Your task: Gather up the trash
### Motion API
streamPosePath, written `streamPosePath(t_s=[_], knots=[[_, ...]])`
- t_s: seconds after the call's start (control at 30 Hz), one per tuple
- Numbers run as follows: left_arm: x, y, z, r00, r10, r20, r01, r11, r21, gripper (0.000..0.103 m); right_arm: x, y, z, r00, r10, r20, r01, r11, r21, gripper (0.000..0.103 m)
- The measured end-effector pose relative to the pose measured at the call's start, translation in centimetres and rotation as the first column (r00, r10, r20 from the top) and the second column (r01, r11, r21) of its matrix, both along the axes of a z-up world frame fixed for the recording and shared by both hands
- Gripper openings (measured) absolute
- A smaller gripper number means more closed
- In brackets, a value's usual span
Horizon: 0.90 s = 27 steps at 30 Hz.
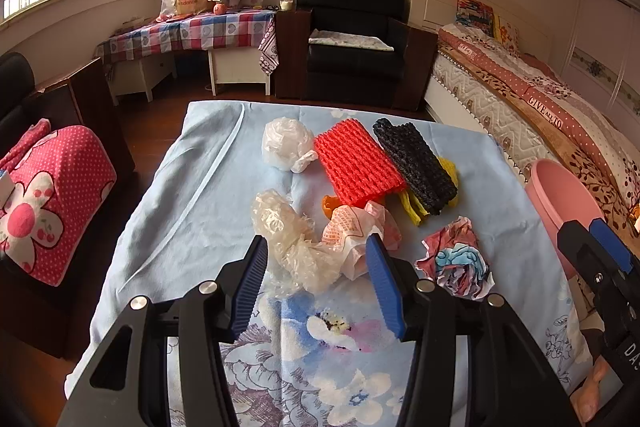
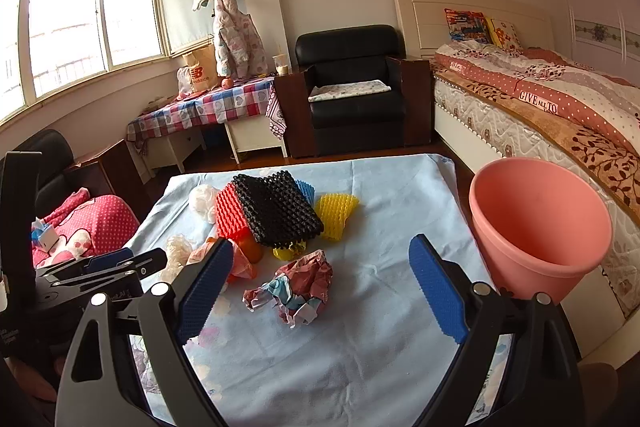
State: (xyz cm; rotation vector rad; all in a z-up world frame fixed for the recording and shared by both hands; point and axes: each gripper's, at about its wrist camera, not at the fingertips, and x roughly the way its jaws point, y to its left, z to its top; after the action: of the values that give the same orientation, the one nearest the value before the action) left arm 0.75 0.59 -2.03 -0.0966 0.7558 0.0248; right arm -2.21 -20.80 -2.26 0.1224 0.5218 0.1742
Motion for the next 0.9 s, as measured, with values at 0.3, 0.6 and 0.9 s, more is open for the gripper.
streamPosePath(t_s=[0.3,0.6,0.9], knots=[[0.06,0.22,-0.29,1.0,0.002,-0.007,-0.002,1.0,-0.003,0.051,-0.03,0.34,0.0,1.0,0.005,0.001,-0.005,1.0,-0.008,0.09],[0.14,0.21,-0.51,1.0,0.002,-0.012,-0.002,1.0,-0.007,0.051,-0.05,0.36,-0.03,1.0,0.006,0.002,-0.006,1.0,-0.009,0.09],[0.09,0.39,-0.56,1.0,-0.005,-0.008,0.005,1.0,-0.012,0.051,0.0,0.8,-0.17,1.0,0.022,-0.004,-0.022,1.0,-0.014,0.085]])
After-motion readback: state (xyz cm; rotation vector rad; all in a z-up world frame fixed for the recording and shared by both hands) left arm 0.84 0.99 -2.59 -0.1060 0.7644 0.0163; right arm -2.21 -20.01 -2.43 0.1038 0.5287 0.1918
